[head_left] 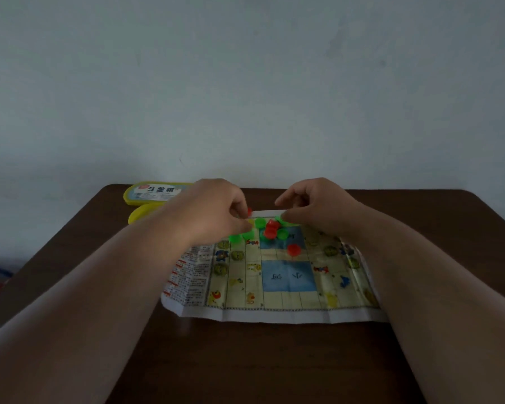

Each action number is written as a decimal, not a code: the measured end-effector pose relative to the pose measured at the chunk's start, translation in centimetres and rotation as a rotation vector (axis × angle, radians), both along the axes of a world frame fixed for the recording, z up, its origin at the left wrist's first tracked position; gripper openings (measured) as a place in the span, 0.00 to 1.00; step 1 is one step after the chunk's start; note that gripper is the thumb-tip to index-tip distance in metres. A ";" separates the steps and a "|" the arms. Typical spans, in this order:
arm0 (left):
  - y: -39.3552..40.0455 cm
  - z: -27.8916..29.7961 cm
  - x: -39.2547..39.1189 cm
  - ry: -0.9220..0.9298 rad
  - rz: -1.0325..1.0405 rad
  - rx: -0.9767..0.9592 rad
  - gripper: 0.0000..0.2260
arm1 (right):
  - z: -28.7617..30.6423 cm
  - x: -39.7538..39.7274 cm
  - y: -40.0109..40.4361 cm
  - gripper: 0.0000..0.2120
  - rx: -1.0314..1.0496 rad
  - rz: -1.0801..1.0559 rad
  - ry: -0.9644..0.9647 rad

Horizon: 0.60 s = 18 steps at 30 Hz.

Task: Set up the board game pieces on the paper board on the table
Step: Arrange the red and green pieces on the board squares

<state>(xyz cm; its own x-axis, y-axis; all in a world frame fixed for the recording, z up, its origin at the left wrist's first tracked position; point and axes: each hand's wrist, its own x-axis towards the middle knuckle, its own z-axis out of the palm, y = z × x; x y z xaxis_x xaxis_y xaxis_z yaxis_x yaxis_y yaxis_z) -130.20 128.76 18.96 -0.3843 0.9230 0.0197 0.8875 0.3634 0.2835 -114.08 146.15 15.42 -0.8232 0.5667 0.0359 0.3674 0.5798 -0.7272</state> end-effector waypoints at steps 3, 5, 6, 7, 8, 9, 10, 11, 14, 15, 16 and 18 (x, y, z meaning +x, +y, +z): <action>0.6 -1.4 1.4 0.085 -0.012 -0.036 0.17 | 0.2 0.2 -0.1 0.11 0.091 0.086 -0.118; 0.6 -2.5 1.4 0.140 -0.037 -0.029 0.17 | 0.1 0.3 0.0 0.10 0.145 0.105 -0.155; 0.5 -3.0 1.1 0.148 -0.052 -0.018 0.16 | 0.1 0.3 0.0 0.09 0.158 0.104 -0.156; 0.4 -3.3 0.8 0.148 -0.069 -0.010 0.15 | 0.1 0.3 0.0 0.08 0.168 0.099 -0.153; 0.2 -3.6 0.6 0.140 -0.089 -0.004 0.14 | 0.0 0.4 0.0 0.08 0.175 0.092 -0.153; 0.1 -3.8 0.4 0.128 -0.105 0.005 0.13 | 0.0 0.4 0.1 0.08 0.181 0.086 -0.152; 0.0 -3.9 0.3 0.113 -0.117 0.027 0.12 | -0.1 0.4 0.1 0.08 0.178 0.080 -0.145; -0.2 -4.0 0.2 0.084 -0.119 0.061 0.11 | -0.1 0.4 0.3 0.07 0.161 0.070 -0.130; -0.5 -3.7 0.2 -0.123 -0.075 0.181 0.08 | 0.0 0.5 0.8 0.05 0.033 0.026 -0.062; -0.7 -3.6 0.3 -0.202 -0.071 0.203 0.07 | 0.1 0.5 0.9 0.05 -0.013 0.013 -0.048; -0.7 -3.5 0.4 -0.262 -0.080 0.217 0.07 | 0.2 0.6 1.0 0.05 -0.058 0.006 -0.041; -0.9 -3.3 0.5 -0.357 -0.119 0.204 0.06 | 0.5 0.9 1.1 0.05 -0.135 0.024 -0.050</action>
